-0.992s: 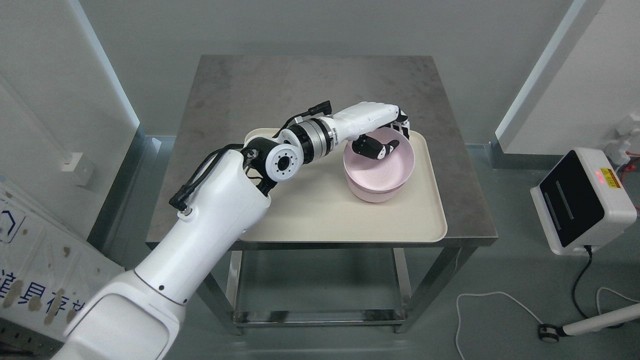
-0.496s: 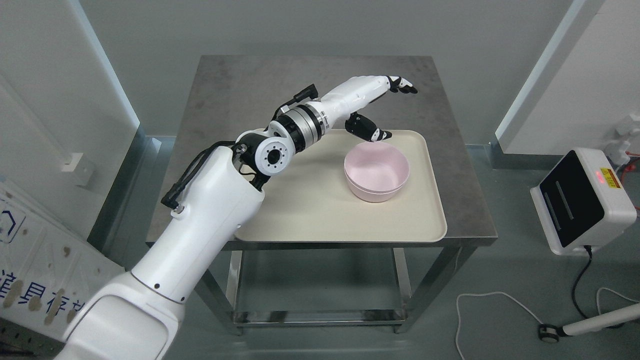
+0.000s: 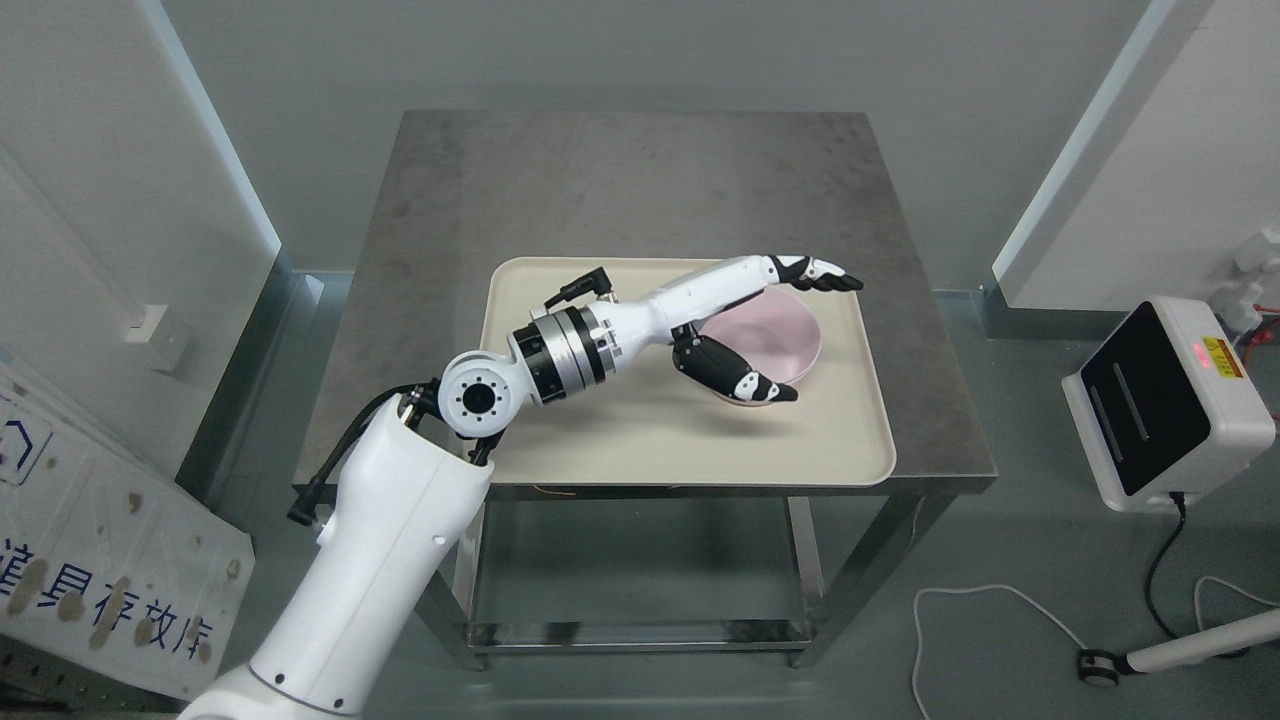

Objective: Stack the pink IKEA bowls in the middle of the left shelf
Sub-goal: 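Grasp the stacked pink bowls by the rim with the left hand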

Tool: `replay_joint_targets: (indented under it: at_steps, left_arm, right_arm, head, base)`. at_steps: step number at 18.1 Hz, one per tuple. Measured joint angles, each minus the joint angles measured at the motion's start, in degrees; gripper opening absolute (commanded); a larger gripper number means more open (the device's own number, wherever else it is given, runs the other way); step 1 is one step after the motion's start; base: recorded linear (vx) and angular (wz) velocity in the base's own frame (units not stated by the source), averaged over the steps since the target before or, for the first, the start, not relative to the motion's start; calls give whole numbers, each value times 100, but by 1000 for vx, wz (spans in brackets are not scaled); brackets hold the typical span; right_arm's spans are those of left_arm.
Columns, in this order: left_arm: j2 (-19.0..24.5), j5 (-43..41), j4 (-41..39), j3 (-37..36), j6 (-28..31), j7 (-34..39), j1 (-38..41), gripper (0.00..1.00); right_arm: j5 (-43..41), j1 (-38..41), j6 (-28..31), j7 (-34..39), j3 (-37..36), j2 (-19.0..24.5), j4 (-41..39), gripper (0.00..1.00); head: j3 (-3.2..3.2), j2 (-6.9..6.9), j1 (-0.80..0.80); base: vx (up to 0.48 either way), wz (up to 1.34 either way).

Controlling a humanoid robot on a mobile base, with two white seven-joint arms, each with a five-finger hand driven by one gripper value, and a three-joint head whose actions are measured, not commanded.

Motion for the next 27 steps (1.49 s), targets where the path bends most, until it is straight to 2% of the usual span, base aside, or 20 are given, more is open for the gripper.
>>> replay_joint_targets:
  at_steps: [5, 10, 13, 16, 19, 21, 22, 27]
  left_arm:
    - [-2, -1170, -342, 69, -121, -119, 247, 71]
    - [-3, -2379, -534, 14, 676, -150, 179, 69]
    - [-4, -2767, -601, -103, 1025, -175, 59, 55]
    - [-4, -2979, -650, -241, 1124, -415, 5, 41]
    - [-4, -3103, -681, -387, 1149, -605, -27, 16]
    - [-5, -3160, -686, -457, 1171, -623, -47, 4]
    - [-4, -3196, -682, -484, 1111, -614, -61, 0]
    - [-5, -3270, -637, -481, 728, -163, -110, 0]
  right_arm:
    - [0, 0, 0, 25, 0, 0, 0, 100]
    - [0, 0, 0, 39, 0, 0, 0, 100]
    - [0, 0, 0, 41, 0, 0, 0, 100]
    - [0, 0, 0, 43, 0, 0, 0, 100]
    - [0, 0, 0, 43, 0, 0, 0, 100]
    - [0, 0, 0, 43, 0, 0, 0, 100]
    - [0, 0, 0, 44, 0, 0, 0, 100]
    - [0, 0, 0, 61, 0, 0, 0, 100]
  head:
    - [0, 0, 0]
    - [0, 0, 0]
    - [0, 0, 0]
    - [0, 0, 0]
    - [0, 0, 0]
    - [0, 0, 0]
    - [0, 0, 0]
    - [0, 0, 0]
  base:
    - [0, 0]
    - [0, 0]
    - [0, 0]
    - [0, 0]
    - [0, 0]
    - [0, 0]
    - [0, 0]
    - [0, 0]
